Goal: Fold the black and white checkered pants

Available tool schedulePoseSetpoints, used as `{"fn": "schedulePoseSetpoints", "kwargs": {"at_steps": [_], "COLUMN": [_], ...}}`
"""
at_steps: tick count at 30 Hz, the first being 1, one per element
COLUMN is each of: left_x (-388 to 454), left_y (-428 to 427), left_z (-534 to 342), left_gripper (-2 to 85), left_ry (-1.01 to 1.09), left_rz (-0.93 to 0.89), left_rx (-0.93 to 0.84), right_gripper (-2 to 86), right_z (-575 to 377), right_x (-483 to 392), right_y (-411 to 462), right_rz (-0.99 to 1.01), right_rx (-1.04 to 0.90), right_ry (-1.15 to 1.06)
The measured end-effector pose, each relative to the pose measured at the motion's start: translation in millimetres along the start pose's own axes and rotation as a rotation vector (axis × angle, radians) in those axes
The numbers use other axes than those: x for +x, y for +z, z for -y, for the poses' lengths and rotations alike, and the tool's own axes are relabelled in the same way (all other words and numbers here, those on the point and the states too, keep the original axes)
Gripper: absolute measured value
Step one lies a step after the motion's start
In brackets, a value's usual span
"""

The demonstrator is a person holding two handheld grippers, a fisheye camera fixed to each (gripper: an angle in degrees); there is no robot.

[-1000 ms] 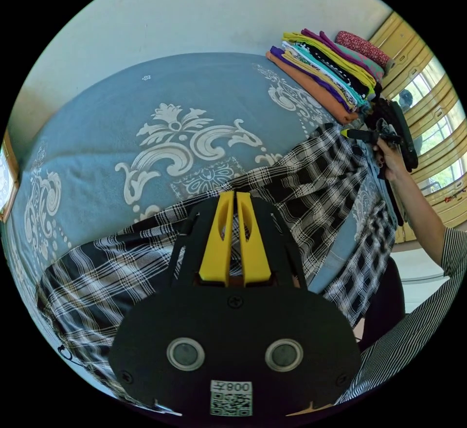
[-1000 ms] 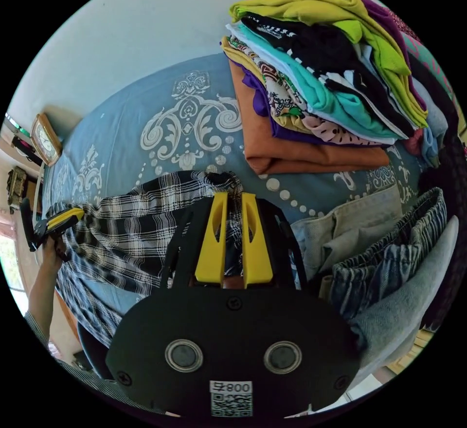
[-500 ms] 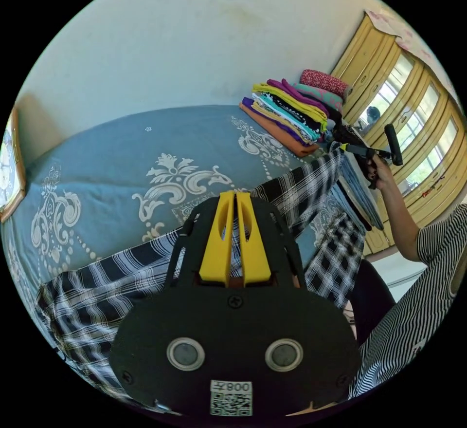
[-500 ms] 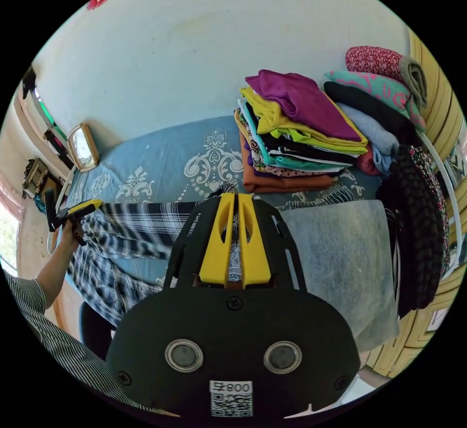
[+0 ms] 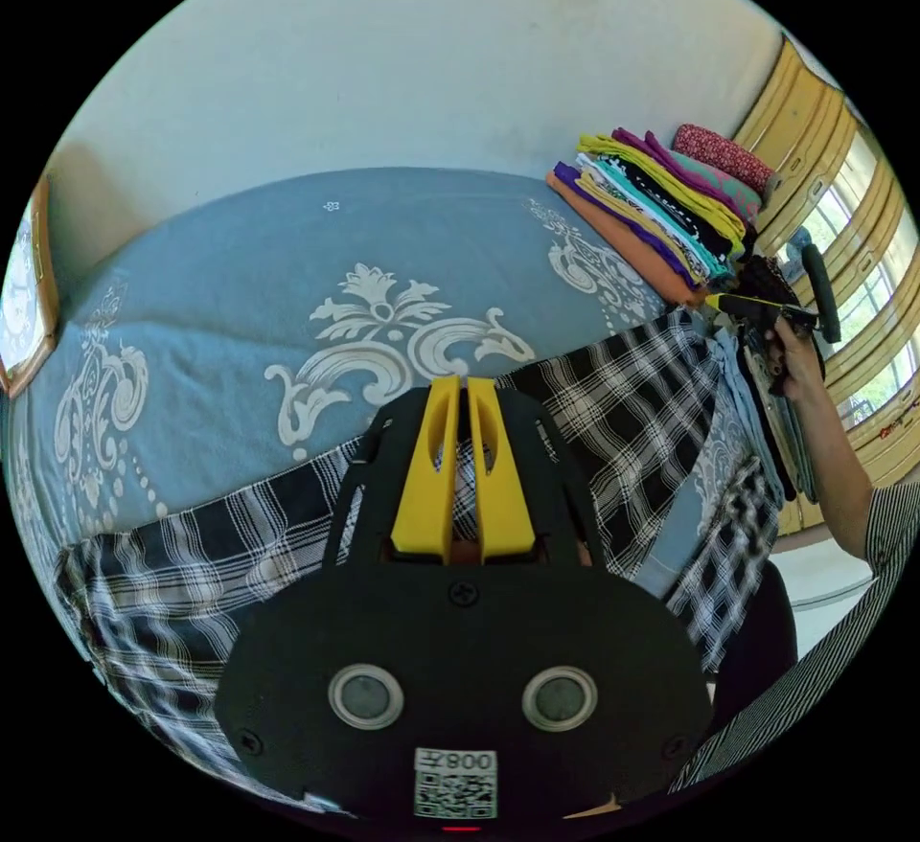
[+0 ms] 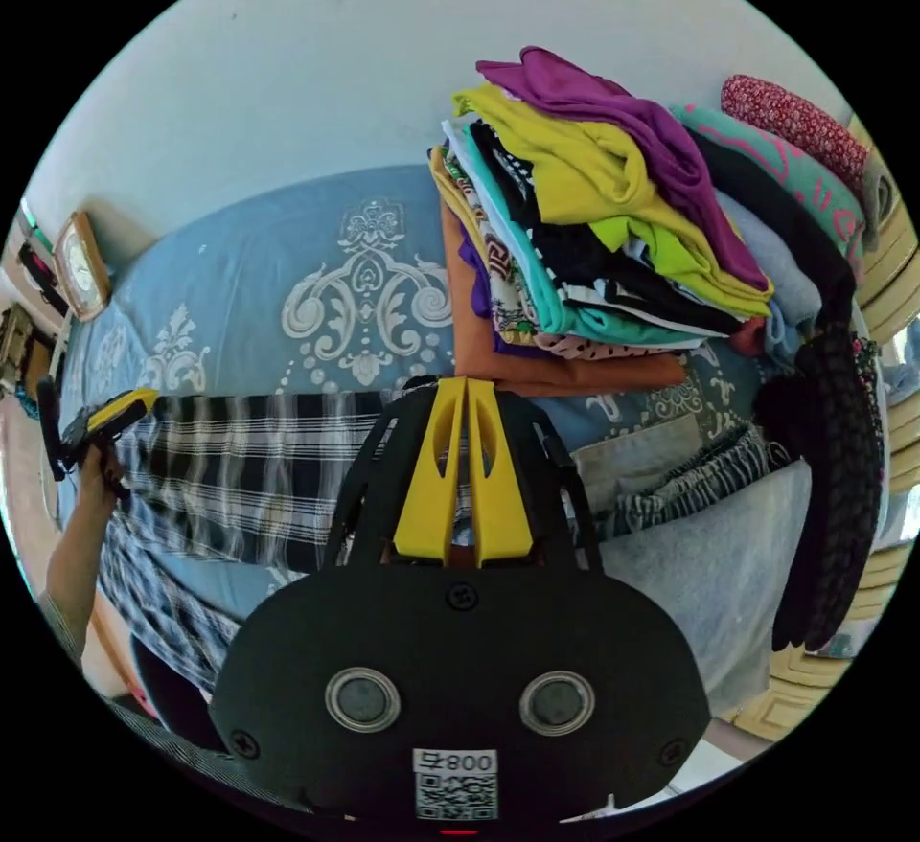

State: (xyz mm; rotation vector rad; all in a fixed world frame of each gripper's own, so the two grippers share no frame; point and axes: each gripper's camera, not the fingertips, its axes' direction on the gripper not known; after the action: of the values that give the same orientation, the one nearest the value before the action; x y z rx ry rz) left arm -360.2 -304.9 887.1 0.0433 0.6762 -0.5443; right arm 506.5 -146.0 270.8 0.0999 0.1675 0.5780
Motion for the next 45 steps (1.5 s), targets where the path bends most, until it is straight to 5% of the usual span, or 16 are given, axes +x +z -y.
{"fn": "schedulePoseSetpoints", "kwargs": {"at_steps": [4, 8, 15, 26, 37, 45], "left_x": [-4.6, -16.3, -22.5, 12.6, 2.3, 24.0], "left_y": [-26.2, -2.8, -10.0, -34.7, -44.3, -75.7], "left_z": [-25.9, -41.6, -41.8, -75.4, -84.5, -145.5], "left_gripper": [0.8, 0.3, 0.1, 0.2, 0.1, 0.2], "left_ry": [-0.044, -0.068, -0.063, 0.027, -0.054, -0.089], "left_rz": [0.018, 0.109, 0.145, 0.059, 0.052, -0.073], "left_rx": [0.073, -0.126, -0.101, -0.088, -0.1, -0.159], "right_gripper": [0.1, 0.1, 0.1, 0.1, 0.0, 0.0], "right_z": [-39.1, -60.5, -78.8, -105.6, -47.2, -149.7], "right_x": [-27.3, -34.9, -14.3, 0.7, 30.9, 0.3], "right_y": [24.0, 63.6, 53.2, -4.3, 34.6, -18.3], "right_rz": [-0.032, -0.13, -0.209, 0.004, 0.042, 0.174], "right_rx": [-0.059, -0.133, -0.145, 0.001, -0.093, -0.054], "right_ry": [-0.063, -0.107, -0.075, -0.034, 0.0, -0.14]}}
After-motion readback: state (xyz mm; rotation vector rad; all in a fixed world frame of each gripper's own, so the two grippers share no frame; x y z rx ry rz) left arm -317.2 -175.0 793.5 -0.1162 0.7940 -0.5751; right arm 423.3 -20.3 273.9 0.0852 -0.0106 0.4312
